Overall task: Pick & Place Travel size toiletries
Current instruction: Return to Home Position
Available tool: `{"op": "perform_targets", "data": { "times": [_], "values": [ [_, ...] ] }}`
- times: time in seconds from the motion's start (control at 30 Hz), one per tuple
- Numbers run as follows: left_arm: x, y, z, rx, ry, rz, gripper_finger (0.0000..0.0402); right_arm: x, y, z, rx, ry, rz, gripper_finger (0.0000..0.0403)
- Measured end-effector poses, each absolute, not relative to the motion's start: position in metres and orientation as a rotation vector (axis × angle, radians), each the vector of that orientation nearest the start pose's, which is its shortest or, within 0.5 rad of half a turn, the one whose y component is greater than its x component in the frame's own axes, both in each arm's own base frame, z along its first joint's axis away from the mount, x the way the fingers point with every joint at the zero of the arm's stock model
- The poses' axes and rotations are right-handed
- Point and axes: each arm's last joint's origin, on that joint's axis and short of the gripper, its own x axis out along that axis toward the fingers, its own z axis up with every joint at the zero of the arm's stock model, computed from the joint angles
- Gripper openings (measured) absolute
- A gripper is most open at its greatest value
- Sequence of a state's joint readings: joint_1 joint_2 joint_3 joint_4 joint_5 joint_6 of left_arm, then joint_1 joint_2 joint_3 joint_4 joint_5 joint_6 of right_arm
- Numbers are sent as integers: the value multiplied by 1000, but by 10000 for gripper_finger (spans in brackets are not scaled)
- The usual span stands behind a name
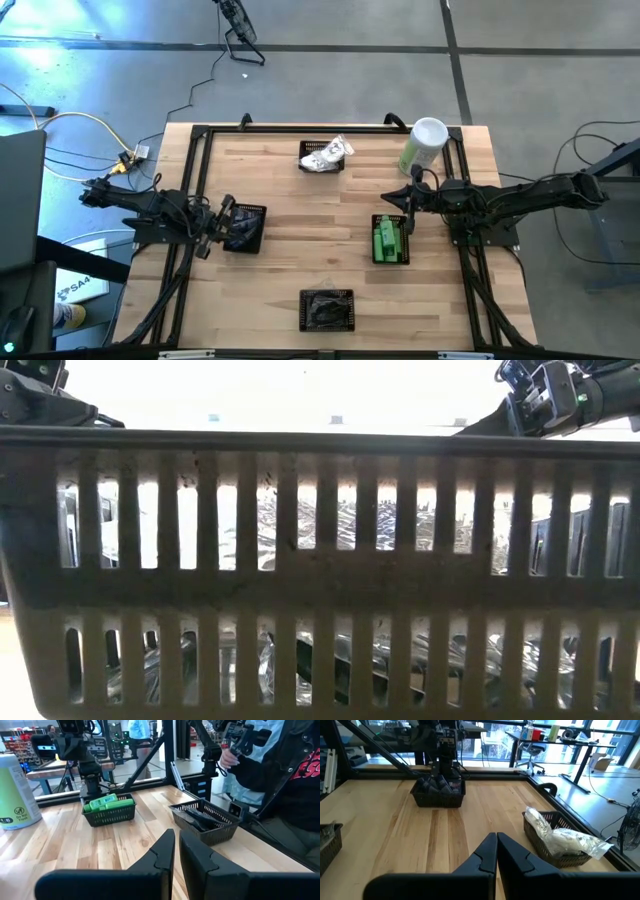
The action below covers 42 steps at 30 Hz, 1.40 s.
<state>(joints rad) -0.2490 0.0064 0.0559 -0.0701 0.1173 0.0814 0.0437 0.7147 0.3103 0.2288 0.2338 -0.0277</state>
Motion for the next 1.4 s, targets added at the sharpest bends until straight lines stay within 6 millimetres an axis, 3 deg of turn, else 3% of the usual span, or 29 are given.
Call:
{"op": "perform_targets", "data": {
  "times": [0.17,0.4,0.93,1.4],
  "values": [
    [91,-27,175,69,9,-367,24,164,0,217,-60,191,-202,4],
    [91,-27,176,73,-2,-370,24,158,-7,228,-30,101,-440,4],
    [91,-27,176,73,-5,-370,24,109,-1,241,114,28,-146,4],
    [91,-27,176,73,-5,-370,24,91,-1,240,178,10,-136,4]
  ]
}}
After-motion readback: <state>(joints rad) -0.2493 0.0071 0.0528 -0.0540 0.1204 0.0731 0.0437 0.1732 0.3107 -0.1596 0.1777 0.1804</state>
